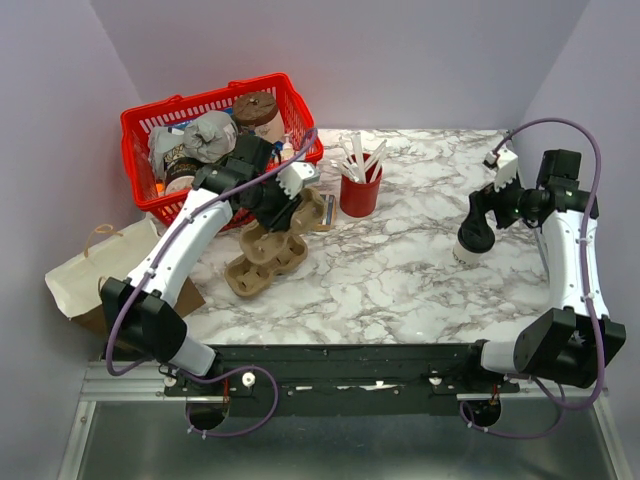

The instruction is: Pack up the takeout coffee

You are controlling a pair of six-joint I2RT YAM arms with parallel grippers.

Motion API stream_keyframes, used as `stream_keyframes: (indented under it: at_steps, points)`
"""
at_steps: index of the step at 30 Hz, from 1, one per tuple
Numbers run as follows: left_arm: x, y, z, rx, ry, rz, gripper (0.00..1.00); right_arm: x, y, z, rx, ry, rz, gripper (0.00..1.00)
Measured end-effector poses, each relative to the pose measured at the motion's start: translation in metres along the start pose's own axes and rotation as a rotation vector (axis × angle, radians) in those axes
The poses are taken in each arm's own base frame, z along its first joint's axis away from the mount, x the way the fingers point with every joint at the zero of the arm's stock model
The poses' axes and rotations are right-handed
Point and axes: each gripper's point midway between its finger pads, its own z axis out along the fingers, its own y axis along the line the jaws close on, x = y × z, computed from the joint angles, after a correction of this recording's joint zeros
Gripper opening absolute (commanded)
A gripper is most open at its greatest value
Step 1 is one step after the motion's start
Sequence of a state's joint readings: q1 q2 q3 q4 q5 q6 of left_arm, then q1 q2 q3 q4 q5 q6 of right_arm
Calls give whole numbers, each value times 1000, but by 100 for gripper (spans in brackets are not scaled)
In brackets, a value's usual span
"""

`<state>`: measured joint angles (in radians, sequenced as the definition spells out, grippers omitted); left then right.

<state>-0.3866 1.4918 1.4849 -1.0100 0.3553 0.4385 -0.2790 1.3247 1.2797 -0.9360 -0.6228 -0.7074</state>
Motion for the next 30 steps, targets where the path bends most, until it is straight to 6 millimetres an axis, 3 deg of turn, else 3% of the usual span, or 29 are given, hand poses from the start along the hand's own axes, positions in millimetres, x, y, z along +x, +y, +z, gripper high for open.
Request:
stream_keyframes:
  at_steps: [6,14,18,24,28,30]
  points:
    - [-39,-53,19,155,-42,130,2,-16,-5,-10,40,-27,39,100]
    - [-59,-101,67,300,-15,296,1,-32,-24,-32,159,-72,149,100]
    - [-76,-112,88,321,-24,343,1,-33,-28,-42,222,-77,198,100]
    - [-102,-118,115,319,-53,263,0,-28,-35,-55,324,-60,267,100]
    - [-100,-118,129,308,-29,172,0,-32,-37,-62,355,-72,285,100]
    - [-88,-118,134,295,1,123,0,-36,-38,-64,359,-83,292,100]
